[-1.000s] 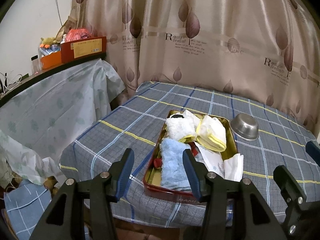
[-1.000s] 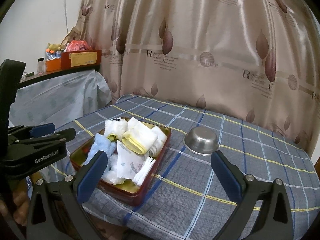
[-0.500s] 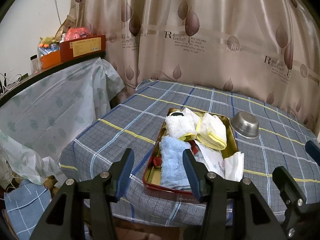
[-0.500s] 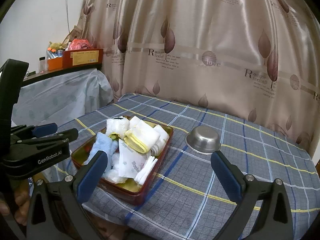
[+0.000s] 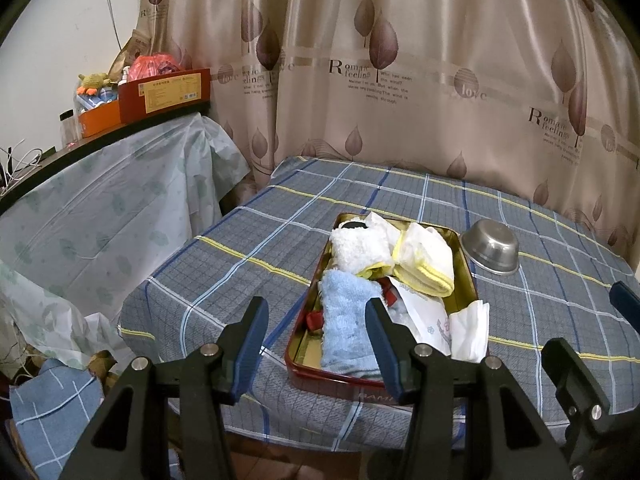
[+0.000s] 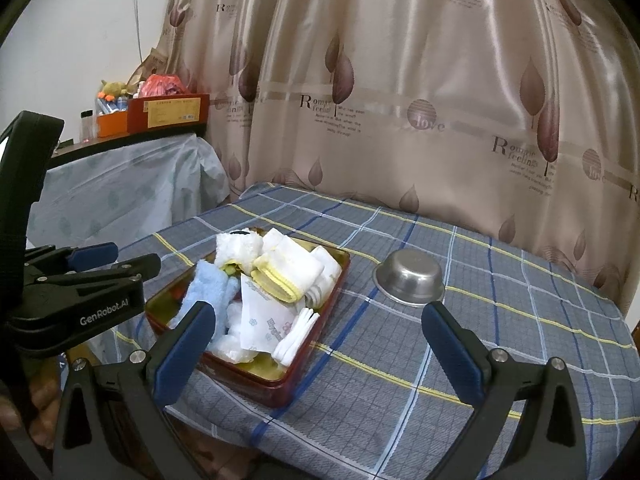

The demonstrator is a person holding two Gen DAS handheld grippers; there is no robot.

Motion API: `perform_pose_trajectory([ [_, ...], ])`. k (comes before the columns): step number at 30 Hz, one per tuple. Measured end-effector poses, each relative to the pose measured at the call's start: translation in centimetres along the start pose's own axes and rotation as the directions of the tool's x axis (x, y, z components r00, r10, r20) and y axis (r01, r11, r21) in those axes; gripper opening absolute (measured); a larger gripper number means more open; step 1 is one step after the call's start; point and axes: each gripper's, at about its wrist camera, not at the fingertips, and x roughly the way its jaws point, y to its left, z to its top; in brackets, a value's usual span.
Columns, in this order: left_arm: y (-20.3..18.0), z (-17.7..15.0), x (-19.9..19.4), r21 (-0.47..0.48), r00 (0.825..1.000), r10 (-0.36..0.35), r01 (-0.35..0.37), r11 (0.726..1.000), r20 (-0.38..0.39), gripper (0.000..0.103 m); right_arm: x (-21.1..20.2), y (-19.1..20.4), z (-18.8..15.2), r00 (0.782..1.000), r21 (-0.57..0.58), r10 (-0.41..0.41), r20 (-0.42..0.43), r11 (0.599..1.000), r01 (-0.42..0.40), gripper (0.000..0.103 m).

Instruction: Organize soft objects

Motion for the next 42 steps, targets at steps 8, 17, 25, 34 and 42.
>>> perform_pose_trajectory([
  [8, 0.25, -0.20, 0.08, 0.001, 1.000, 0.005, -0.005, 1.000, 0.002, 0.052, -0.06, -0.19, 0.09, 1.000, -0.001, -0.001, -0.001, 1.000, 0.001, 0.102],
  [17, 0.39, -0.09, 0.06, 0.004, 1.000, 0.010, -0.010, 1.000, 0.004, 0.052, 0.08, -0.40, -0.20, 1.000, 0.007, -0.005, -0.001, 1.000, 0.005, 0.102],
  [25, 0.19, 0.04, -0.22, 0.018, 1.000, 0.013, -0.014, 1.000, 0.020, 0.052, 0.10, -0.46, -0.22, 1.000, 0.009, -0.006, -0.003, 1.000, 0.006, 0.102],
  [34, 0.00, 0.02, -0.23, 0.025, 1.000, 0.017, -0.018, 1.000, 0.024, 0.052, 0.13, -0.57, -0.23, 1.000, 0.009, -0.006, -0.004, 1.000, 0.006, 0.102],
  [42, -0.03, 0.08, -0.08, 0.025, 1.000, 0.022, -0.022, 0.999, 0.018, 0.052, 0.21, -0.64, -0.20, 1.000, 0.013, -0.006, -0.005, 1.000, 0.006, 0.102],
])
